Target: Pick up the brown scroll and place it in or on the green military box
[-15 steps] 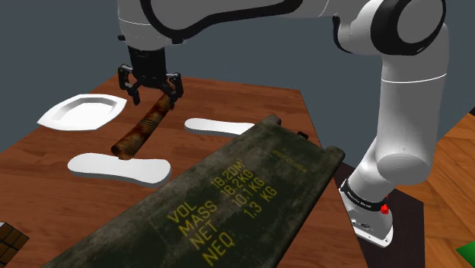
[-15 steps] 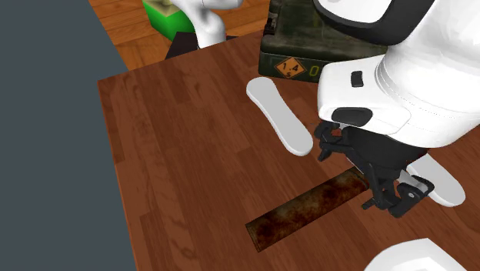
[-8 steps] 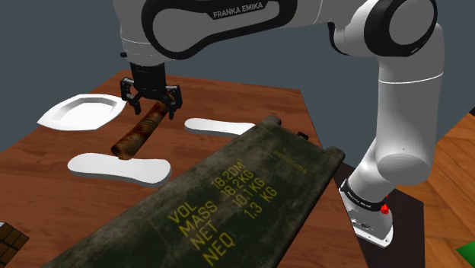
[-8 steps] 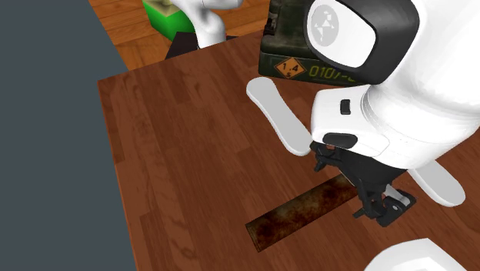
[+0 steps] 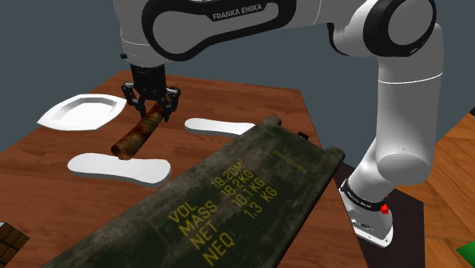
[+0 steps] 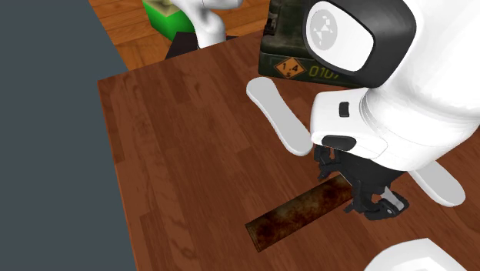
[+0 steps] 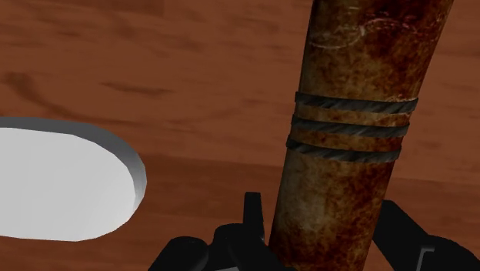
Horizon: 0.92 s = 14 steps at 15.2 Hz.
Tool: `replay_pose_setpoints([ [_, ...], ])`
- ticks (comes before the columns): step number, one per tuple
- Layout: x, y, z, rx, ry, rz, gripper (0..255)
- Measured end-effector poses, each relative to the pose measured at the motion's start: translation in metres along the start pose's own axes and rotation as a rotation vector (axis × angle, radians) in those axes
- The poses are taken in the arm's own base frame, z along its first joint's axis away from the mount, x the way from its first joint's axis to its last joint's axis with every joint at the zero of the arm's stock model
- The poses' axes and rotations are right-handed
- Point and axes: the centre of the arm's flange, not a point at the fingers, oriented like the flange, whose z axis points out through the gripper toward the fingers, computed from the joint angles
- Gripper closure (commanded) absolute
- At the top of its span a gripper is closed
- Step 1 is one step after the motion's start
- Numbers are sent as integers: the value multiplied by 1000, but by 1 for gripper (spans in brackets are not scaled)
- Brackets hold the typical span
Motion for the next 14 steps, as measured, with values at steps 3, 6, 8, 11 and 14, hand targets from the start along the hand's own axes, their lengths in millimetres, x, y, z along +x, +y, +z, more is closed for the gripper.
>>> replay_pose_setpoints([
  [3, 0, 0, 0, 0, 0, 0, 255],
  [6, 0, 0, 0, 0, 0, 0, 255],
  [8, 0, 0, 0, 0, 0, 0, 255],
  [11, -1, -1, -6, 0, 0, 0, 255],
  [14, 0, -1, -21, 0, 0, 0, 255],
])
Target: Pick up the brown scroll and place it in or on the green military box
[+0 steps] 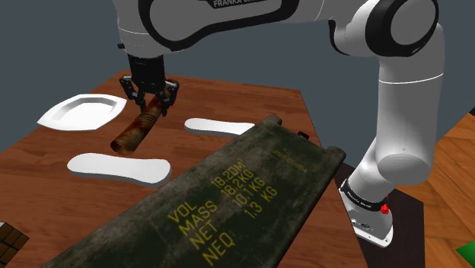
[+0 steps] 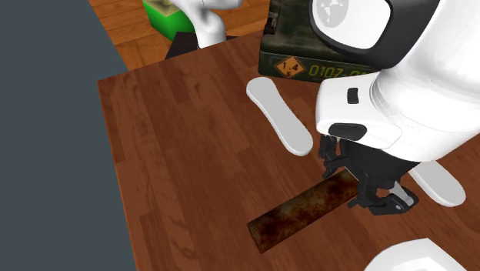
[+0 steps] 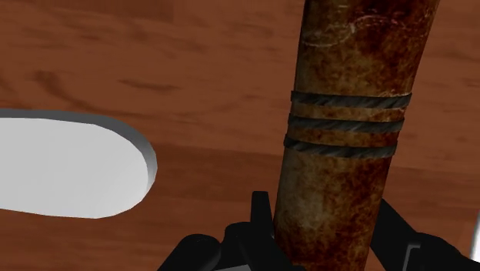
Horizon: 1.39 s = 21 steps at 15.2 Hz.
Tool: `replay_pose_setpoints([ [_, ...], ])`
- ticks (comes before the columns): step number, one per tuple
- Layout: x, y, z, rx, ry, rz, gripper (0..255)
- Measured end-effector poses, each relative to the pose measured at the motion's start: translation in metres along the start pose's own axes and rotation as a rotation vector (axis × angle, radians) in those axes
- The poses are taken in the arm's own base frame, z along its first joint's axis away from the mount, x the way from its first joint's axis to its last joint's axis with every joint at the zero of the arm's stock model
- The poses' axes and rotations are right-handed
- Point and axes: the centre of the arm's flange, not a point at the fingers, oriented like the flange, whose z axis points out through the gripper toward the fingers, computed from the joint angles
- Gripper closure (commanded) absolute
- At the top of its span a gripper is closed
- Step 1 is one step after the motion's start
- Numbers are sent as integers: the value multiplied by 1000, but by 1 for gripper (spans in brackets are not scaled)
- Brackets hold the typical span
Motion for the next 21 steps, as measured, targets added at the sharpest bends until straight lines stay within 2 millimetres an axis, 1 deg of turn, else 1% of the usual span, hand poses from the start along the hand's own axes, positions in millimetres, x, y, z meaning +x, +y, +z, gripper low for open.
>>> replay_pose_setpoints([
  [13, 2, -7, -70, 0, 0, 0, 255],
  [21, 3, -10, -109, 0, 0, 0, 255],
])
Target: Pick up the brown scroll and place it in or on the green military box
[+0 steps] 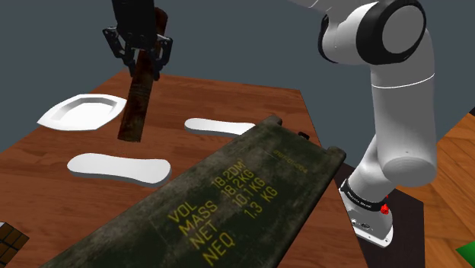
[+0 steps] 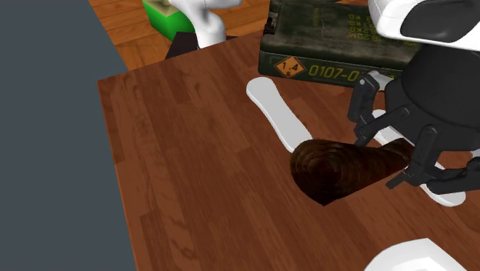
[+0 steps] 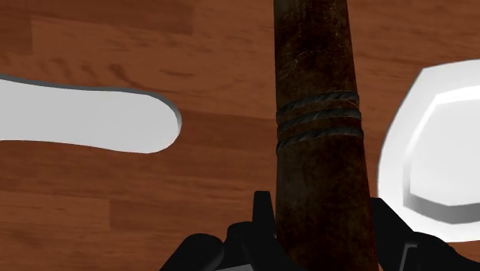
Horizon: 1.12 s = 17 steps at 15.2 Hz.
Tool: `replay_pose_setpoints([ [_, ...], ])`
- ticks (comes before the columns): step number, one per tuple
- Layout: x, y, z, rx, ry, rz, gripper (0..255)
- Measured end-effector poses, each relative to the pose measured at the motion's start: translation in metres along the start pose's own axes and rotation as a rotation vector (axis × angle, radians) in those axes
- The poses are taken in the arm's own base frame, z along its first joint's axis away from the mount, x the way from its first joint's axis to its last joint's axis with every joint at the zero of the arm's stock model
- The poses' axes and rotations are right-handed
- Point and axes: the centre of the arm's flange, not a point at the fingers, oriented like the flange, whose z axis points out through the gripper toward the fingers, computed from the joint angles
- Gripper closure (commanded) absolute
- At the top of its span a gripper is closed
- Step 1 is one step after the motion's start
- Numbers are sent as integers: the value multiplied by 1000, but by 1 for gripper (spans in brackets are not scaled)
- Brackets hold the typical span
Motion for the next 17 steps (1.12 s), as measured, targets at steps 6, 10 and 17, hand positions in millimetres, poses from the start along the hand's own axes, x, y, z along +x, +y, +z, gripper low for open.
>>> replay_pose_setpoints([
  [6, 0, -5, -32, 1, 0, 0, 255],
  [10, -19, 13, -45, 1, -2, -1, 255],
  [17, -85, 73, -51, 1, 0, -1, 255],
])
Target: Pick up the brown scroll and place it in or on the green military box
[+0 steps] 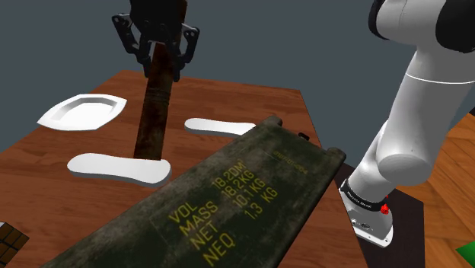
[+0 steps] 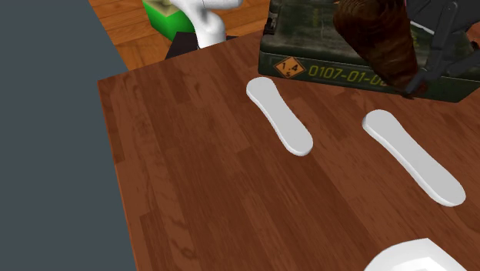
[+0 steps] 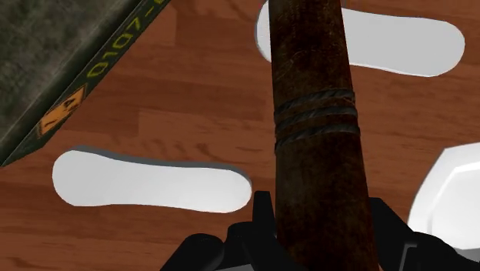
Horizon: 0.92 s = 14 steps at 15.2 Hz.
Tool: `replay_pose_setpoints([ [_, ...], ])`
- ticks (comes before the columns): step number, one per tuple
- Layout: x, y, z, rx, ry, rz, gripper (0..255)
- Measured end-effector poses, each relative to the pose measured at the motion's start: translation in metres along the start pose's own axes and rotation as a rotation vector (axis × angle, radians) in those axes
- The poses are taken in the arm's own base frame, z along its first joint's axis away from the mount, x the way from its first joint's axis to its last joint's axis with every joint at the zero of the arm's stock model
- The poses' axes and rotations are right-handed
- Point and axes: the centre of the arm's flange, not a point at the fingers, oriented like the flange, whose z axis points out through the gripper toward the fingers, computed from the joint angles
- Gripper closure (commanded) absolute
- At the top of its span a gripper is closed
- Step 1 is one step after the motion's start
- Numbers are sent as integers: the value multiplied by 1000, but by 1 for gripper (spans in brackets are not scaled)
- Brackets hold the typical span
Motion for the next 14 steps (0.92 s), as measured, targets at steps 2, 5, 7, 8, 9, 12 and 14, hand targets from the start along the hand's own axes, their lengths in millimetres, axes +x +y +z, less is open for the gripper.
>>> replay_pose_setpoints([
  [2, -24, 13, -2, 0, 0, -1, 255],
  [5, -51, 38, -8, 4, 3, 4, 255],
  [7, -67, 53, -7, 9, 9, 9, 255],
  [8, -78, 64, -8, 9, 11, 9, 255],
  [9, -89, 74, -10, 10, 10, 10, 255],
  [12, -116, 94, -16, 12, 8, 10, 255],
  [14, -139, 114, -17, 16, 11, 11, 255],
])
